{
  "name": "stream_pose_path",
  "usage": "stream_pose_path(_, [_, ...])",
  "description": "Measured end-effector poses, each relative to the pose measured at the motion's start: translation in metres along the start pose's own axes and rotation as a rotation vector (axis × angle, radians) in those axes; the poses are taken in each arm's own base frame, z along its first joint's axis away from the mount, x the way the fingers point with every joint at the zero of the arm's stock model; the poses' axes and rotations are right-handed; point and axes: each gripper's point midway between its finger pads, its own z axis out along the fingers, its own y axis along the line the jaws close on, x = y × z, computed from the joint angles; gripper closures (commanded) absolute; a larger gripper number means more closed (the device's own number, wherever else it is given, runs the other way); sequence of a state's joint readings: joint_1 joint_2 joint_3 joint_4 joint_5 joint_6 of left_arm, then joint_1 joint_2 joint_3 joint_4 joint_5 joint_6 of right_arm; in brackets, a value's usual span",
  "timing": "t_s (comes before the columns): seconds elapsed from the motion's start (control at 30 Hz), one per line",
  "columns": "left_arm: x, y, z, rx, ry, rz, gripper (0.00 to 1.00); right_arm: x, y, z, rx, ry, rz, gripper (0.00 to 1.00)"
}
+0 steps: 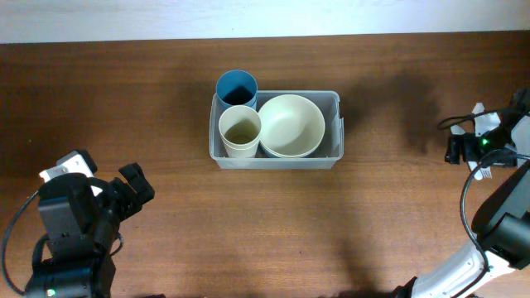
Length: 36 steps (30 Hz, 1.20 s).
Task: Pack container
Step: 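Move the right gripper over the white spoon and fork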
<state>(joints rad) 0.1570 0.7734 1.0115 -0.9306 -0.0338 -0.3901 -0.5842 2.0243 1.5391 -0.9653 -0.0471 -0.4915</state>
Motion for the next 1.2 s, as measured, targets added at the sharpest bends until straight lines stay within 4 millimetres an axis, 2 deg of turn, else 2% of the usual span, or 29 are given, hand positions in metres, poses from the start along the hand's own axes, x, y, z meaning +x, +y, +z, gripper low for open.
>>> stream_pose_path(0.77, [0.0,0.0,0.0,0.0,0.0,0.0,0.0,-0.02,-0.001,0.017,-0.017,-0.068,-0.089,0.01])
stream_pose_path(1.2, [0.0,0.0,0.0,0.0,0.0,0.0,0.0,-0.014,0.002,0.04,-0.048,-0.025,-0.092,0.01])
